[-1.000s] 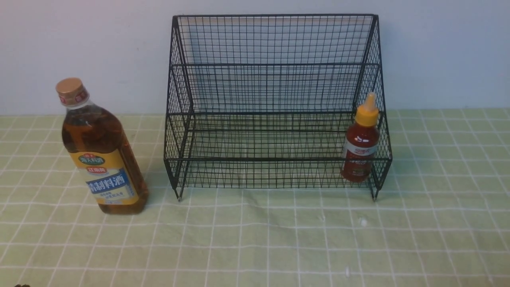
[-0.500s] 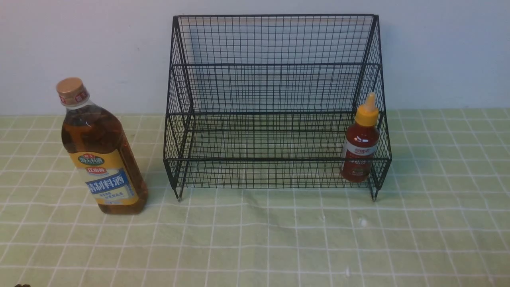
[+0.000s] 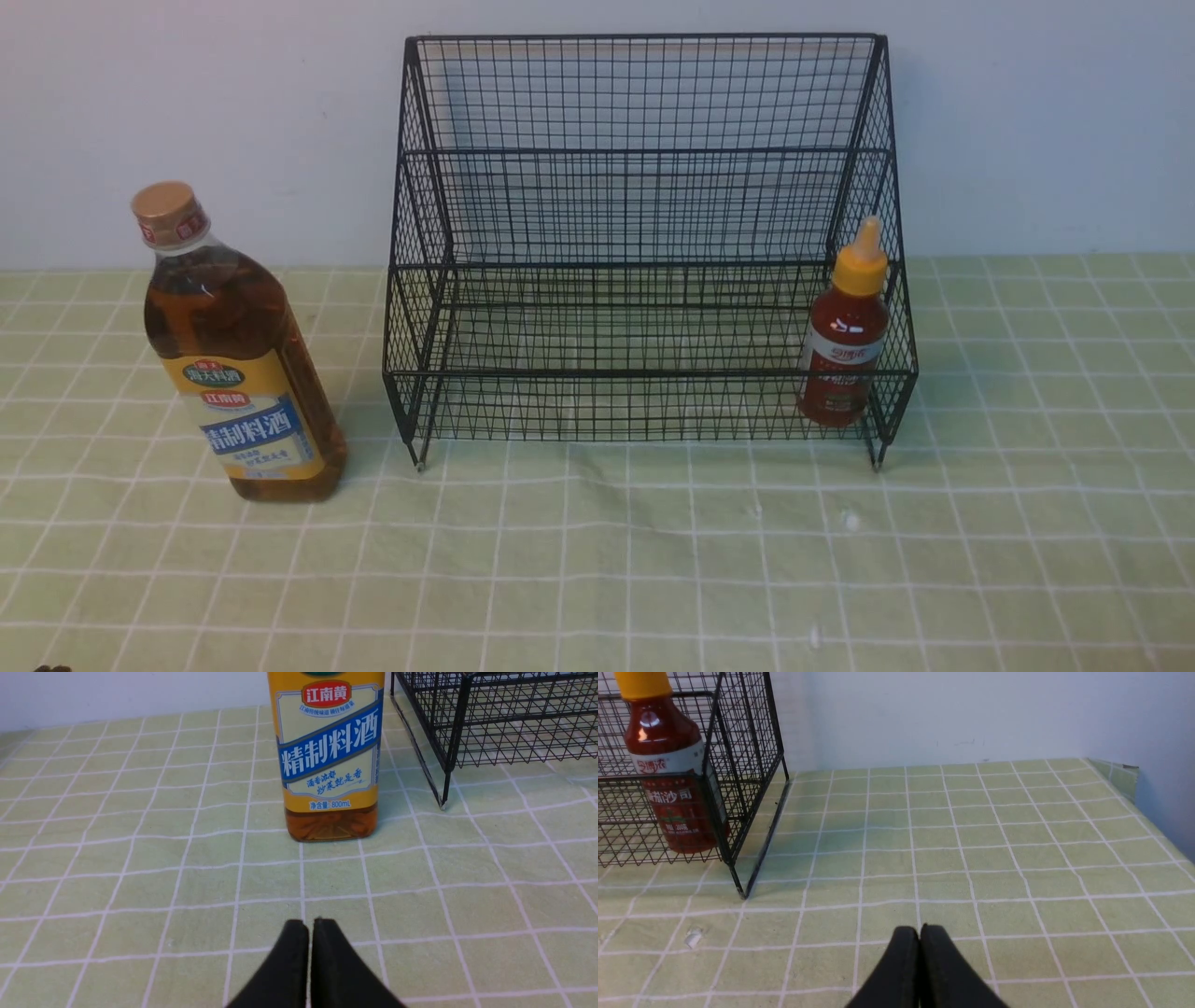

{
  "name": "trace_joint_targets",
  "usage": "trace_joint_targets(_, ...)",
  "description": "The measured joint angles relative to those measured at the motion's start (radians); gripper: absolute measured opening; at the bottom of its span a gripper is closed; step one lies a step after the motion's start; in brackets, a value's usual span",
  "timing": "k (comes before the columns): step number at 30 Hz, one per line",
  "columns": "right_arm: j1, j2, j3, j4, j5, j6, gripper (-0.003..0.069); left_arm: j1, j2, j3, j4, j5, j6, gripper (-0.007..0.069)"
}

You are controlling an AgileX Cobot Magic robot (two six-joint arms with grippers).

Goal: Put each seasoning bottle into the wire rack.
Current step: Use the left arm to grab the condiment bottle closest to it

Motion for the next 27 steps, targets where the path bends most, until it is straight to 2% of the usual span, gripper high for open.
trace_joint_targets(13,0.000,0.000,0.000,0.000,0.000,0.000,-0.0015,0.000,0.000,0.003,0.037,-0.024,0.011,-0.0006)
trace_joint_targets(19,0.000,0.000,0.000,0.000,0.000,0.000,-0.0015,0.000,0.000,0.005,0.012,-0.288,0.004,-0.0006)
trace_joint_targets(20,0.000,0.000,0.000,0.000,0.000,0.000,-0.0015,0.000,0.000,0.005,0.004,-0.386,-0.002,-0.0006)
trace_joint_targets(25,0.000,0.000,0.000,0.000,0.000,0.000,-0.0015,0.000,0.000,0.005,0.000,-0.674,-0.021,-0.0006)
trace_joint_targets(26,0.000,0.000,0.000,0.000,0.000,0.000,-0.0015,0.000,0.000,0.005,0.000,-0.688,-0.022,-0.0006)
trace_joint_targets(27,0.000,0.000,0.000,0.000,0.000,0.000,-0.0015,0.000,0.000,0.005,0.000,-0.775,-0.037,-0.0006)
